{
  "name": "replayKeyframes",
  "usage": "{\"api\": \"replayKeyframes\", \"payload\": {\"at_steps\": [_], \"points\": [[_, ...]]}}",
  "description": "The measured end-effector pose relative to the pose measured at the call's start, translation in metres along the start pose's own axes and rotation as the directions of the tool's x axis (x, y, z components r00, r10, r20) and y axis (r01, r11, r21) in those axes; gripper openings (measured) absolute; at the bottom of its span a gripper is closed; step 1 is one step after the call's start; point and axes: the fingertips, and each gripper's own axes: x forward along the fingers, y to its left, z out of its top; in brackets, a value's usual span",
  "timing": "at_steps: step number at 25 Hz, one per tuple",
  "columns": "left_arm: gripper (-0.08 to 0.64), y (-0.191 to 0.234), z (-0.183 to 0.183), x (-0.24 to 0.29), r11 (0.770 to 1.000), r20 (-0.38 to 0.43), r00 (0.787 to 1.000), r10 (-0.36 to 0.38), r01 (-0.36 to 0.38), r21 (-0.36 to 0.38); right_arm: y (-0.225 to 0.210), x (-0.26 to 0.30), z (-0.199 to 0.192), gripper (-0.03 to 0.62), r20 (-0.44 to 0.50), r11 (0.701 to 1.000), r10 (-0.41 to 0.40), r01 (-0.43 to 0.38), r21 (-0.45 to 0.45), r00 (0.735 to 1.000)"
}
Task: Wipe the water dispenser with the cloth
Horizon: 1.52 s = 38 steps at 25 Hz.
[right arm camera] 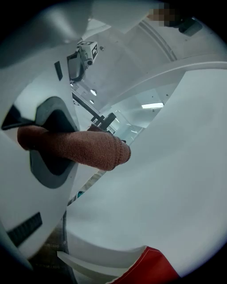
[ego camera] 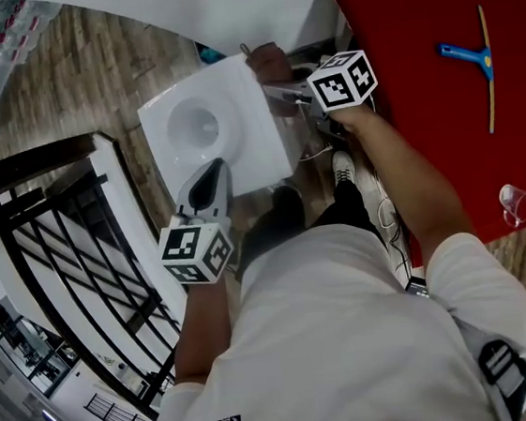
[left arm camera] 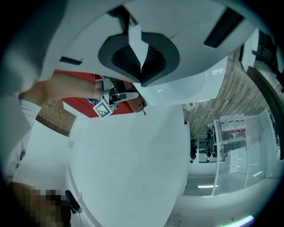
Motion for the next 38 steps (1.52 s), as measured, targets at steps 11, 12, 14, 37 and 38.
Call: {"api": "replayKeyframes", "payload": {"at_steps": [11,12,14,37,38], "points": [[0.0,0.005,-0.007,-0.003,1.0,-0.024,1.0,0.001,-0.001,-0.001,-0.054,0.021,-0.031,0.084,-0.042,0.996,-0.064,0.067,0.066,0.997],[0.0,0.004,-0.008,-0.002,1.0,-0.029,1.0,-0.001,0.001,0.002,-0.062,0.023,-0.037,0.085,-0.051,0.994,-0.075,0.079,0.074,0.996],[0.0,0.003,-0.009,-0.002,1.0,-0.036,0.999,-0.003,0.003,0.005,-0.076,0.027,-0.051,0.084,-0.077,0.991,-0.097,0.103,0.082,0.992],[0.0,0.017,-0.021,-0.005,1.0,-0.081,0.997,-0.004,0.001,-0.03,-0.204,0.066,-0.155,0.084,-0.286,0.923,-0.313,0.361,0.133,0.906],[0.0,0.019,-0.022,-0.005,0.999,-0.081,0.997,-0.003,0.0,-0.032,-0.207,0.067,-0.158,0.085,-0.29,0.919,-0.318,0.368,0.139,0.903]]}}
